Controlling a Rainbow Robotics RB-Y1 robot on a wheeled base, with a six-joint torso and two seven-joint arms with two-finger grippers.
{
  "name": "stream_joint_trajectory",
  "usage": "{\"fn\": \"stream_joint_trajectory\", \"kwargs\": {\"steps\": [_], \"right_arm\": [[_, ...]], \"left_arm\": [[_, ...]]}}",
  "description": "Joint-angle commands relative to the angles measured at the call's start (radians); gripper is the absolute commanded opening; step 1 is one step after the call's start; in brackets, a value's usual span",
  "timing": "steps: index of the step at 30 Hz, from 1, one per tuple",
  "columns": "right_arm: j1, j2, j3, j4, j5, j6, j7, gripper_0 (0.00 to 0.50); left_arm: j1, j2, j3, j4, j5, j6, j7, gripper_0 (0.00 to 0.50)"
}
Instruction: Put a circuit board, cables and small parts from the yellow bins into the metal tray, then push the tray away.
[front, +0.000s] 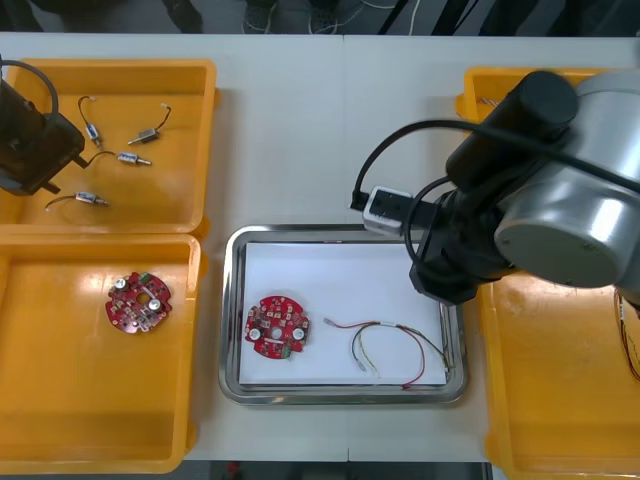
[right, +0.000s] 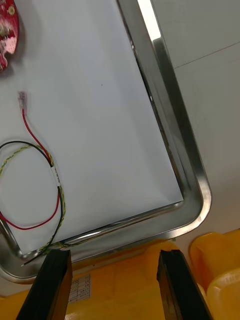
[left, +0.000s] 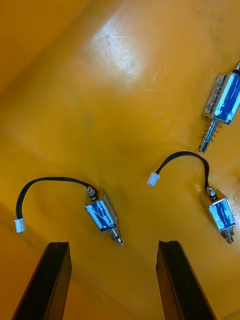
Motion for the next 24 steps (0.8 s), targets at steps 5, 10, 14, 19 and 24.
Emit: {"fn": "stream_joint_trajectory", "kwargs": {"steps": [5, 10, 14, 19, 24], "right_arm": [[-0.039, -0.027, -0.269, -0.03, -0.161, 0.007, -0.055, 0.5], [-0.042, -0.066, -0.383, 0.047, -0.233, 0.007, -0.06, 0.5], [-0.051, -0.109, -0.435, 0.126, -0.25, 0.007, -0.056, 0.5], [-0.051, -0.148, -0.483, 0.171, -0.201, 0.007, -0.06, 0.5], [-0.069, -0.158, -0.545, 0.223, -0.06, 0.007, -0.053, 0.5]], "left_arm": [[-0.052, -0.027, 0.004, 0.036, 0.0, -0.041, 0.092, 0.5], [-0.052, -0.027, -0.045, 0.057, 0.0, -0.066, 0.099, 0.5], [-0.047, -0.037, -0.053, 0.071, -0.006, -0.073, 0.099, 0.5], [-0.027, -0.044, -0.059, 0.073, -0.017, -0.098, 0.097, 0.5], [-0.021, -0.044, -0.088, 0.074, -0.025, -0.11, 0.099, 0.5]]}}
